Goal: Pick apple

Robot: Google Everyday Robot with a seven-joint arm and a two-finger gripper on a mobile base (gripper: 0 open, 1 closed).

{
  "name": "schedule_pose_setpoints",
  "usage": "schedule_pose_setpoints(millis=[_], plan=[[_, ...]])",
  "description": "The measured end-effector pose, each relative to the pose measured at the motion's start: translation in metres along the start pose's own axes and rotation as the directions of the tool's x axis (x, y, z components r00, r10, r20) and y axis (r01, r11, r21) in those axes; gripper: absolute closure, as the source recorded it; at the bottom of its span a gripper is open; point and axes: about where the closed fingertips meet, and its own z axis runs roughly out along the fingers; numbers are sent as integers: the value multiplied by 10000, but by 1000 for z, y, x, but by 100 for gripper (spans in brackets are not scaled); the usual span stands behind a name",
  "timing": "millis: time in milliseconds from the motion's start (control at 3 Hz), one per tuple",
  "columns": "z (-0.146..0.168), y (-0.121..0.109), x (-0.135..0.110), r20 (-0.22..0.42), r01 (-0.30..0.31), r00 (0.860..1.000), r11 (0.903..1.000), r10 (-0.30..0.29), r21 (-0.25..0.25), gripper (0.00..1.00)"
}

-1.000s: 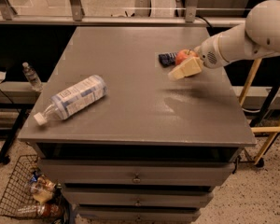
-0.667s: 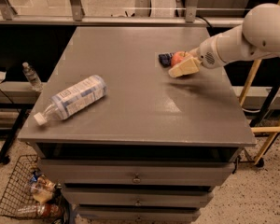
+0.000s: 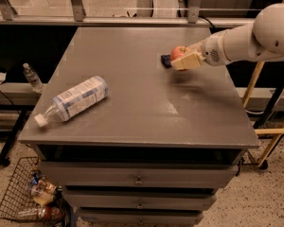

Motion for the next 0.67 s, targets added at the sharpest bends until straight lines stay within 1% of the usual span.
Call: schedule_pose_setpoints(millis=[333,667], plan=[[-40,15,-30,598,966,9936,9952,-957,-123,100],[-74,29,-41,648,1692,9839,9850,-1667,-351,100]])
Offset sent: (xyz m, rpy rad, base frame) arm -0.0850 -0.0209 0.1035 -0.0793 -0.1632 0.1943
